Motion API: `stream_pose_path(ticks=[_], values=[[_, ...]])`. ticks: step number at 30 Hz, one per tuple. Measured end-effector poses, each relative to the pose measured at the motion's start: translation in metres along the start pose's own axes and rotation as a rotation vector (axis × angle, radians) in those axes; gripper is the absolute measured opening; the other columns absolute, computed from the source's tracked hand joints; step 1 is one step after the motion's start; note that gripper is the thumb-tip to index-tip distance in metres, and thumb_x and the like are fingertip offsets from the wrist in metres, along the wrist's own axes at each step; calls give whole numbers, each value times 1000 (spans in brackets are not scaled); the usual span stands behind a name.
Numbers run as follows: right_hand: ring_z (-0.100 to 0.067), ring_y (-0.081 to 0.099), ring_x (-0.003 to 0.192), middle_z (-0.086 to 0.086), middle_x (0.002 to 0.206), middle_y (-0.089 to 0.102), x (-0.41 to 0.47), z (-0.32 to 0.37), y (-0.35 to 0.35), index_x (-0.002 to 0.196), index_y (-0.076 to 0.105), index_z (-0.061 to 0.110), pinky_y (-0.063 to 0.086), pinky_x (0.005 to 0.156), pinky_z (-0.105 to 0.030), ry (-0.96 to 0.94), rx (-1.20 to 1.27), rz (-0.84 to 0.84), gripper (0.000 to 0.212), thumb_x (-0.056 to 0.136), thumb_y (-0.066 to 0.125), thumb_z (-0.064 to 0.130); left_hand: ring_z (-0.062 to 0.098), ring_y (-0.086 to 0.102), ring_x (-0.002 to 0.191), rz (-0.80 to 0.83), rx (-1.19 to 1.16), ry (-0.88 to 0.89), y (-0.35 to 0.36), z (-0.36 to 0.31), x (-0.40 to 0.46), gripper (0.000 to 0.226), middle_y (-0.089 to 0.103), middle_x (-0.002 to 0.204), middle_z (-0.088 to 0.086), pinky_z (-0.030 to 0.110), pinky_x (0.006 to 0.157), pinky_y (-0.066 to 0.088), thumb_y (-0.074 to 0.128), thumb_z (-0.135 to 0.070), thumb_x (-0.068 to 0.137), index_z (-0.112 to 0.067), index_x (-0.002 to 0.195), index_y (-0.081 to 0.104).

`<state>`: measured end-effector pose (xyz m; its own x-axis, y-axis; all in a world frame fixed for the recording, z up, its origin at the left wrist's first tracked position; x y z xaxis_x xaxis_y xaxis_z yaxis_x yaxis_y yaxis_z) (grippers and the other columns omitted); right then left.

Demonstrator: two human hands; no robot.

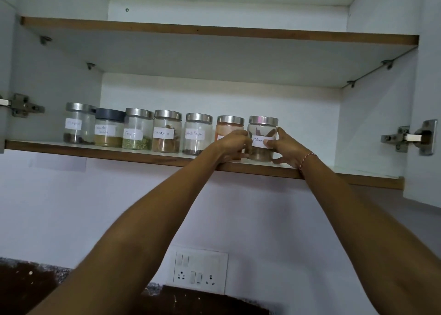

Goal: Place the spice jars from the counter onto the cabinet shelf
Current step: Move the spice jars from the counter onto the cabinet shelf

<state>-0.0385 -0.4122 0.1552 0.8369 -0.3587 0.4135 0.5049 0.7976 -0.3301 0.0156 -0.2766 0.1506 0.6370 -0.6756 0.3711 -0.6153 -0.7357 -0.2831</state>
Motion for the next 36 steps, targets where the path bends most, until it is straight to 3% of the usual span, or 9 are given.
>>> stream_pose_path(ticks=[6, 8, 11, 14, 16, 20, 23, 27, 36], values=[[-31, 44, 125, -14, 136, 45, 12, -4, 2, 111, 38, 22, 39, 97, -51, 20, -35, -12, 25, 93, 43, 4, 14, 53, 79, 36, 31, -45, 2, 3, 3, 18, 52, 92, 10, 22, 67, 51, 45, 7, 85, -5, 99, 48], [-30, 45, 124, -14, 136, 45, 13, -5, 3, 117, 38, 21, 41, 94, -48, 26, -52, -15, 29, 93, 43, 4, 14, 54, 77, 17, 67, -24, 1, 4, 2, 18, 53, 94, 11, 21, 66, 49, 45, 5, 86, -5, 100, 50], [-29, 43, 125, -14, 139, 41, 8, -6, 1, 137, 28, 15, 43, 92, -45, 57, -80, -44, 48, 93, 44, 2, 13, 51, 67, -65, 122, 4, -2, 4, -1, 14, 53, 78, 5, 20, 56, 46, 48, 6, 83, -7, 82, 54], [-30, 36, 130, -15, 146, 31, -1, -2, -3, 144, 18, 10, 39, 99, -43, 48, -138, -129, 56, 94, 40, 2, 20, 52, 70, -169, 249, 43, -4, 3, -5, 14, 51, 71, 5, 31, 64, 49, 49, 3, 83, -8, 75, 55], [-30, 33, 134, -15, 150, 28, -12, 4, -6, 147, 13, 10, 33, 106, -39, -33, -268, -194, 59, 95, 39, 4, 28, 60, 84, -276, 409, 102, -3, 0, -11, 11, 59, 79, 9, 37, 78, 52, 51, -2, 85, -5, 81, 60], [-30, 32, 136, -16, 148, 33, -55, 11, -12, 146, 23, 8, 28, 109, -33, -288, -524, -340, 56, 94, 43, 7, 29, 60, 100, -649, 742, 415, 11, -9, -44, 29, 65, 108, 14, 37, 83, 46, 46, -15, 90, -5, 113, 60], [-29, 25, 139, -17, 146, 33, -107, -1, -13, 139, 37, 7, 27, 112, -38, -491, -581, -624, 47, 92, 45, 10, 25, 50, 122, -742, 864, 635, 39, 10, -80, 40, 58, 129, 8, 38, 98, 35, 45, -19, 88, -10, 126, 54], [-34, 24, 140, -19, 148, 31, -175, -43, -4, 134, 45, 9, 25, 115, -39, -538, -727, -796, 45, 90, 48, 16, 23, 34, 139, -588, 871, 611, 95, 75, -126, 48, 40, 148, 7, 39, 109, 25, 46, -23, 88, -12, 136, 46], [-32, 26, 141, -16, 150, 30, -327, -190, 38, 137, 43, 12, 26, 112, -45, -158, -806, -655, 50, 91, 49, 29, 26, 33, 139, -248, 662, 348, 209, 226, -251, 52, 35, 151, 10, 40, 113, 21, 48, -32, 91, -14, 139, 41]])
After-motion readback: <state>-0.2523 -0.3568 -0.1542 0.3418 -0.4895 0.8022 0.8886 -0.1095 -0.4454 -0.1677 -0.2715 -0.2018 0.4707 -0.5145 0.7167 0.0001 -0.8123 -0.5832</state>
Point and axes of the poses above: each hand's wrist, its own x-axis towards the middle knuckle, its own y-axis out of the palm, z = x × y, the point moved 4 cm from there along x, towards the middle knuckle
